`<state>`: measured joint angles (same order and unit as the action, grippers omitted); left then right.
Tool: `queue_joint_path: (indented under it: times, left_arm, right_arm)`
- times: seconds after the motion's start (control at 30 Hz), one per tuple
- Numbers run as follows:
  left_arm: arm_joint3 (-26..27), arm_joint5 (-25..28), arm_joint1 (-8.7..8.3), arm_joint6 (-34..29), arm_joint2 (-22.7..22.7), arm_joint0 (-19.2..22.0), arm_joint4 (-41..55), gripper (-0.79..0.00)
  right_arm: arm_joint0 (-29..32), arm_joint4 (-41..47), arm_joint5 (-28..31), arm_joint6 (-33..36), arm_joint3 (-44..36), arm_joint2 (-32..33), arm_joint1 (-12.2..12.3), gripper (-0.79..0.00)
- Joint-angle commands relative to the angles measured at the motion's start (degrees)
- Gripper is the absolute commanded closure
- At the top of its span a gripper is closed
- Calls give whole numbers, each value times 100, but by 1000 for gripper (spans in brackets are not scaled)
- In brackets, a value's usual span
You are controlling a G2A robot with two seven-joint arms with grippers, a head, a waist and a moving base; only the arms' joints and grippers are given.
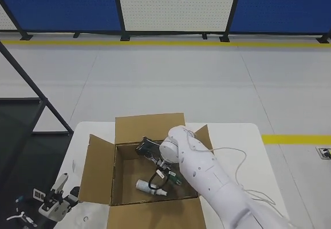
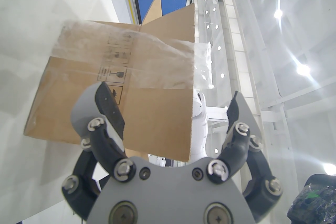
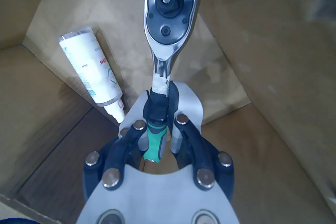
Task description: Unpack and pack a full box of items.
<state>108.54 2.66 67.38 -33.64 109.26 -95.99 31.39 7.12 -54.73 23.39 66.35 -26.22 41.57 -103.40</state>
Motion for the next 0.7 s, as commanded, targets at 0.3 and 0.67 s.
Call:
queue_joint_path:
  times: [0.3, 0.67]
  left_arm:
    - [19, -11, -10, -43, -54, 28, 11, -785]
    - [12, 2, -23, -86, -66, 53, 25, -785]
  right_arm:
    - [1720, -575, -791, 1448, -4152, 1339, 918, 0]
    - [3239, -905, -534, 1989, -6762, 1987, 1331, 0]
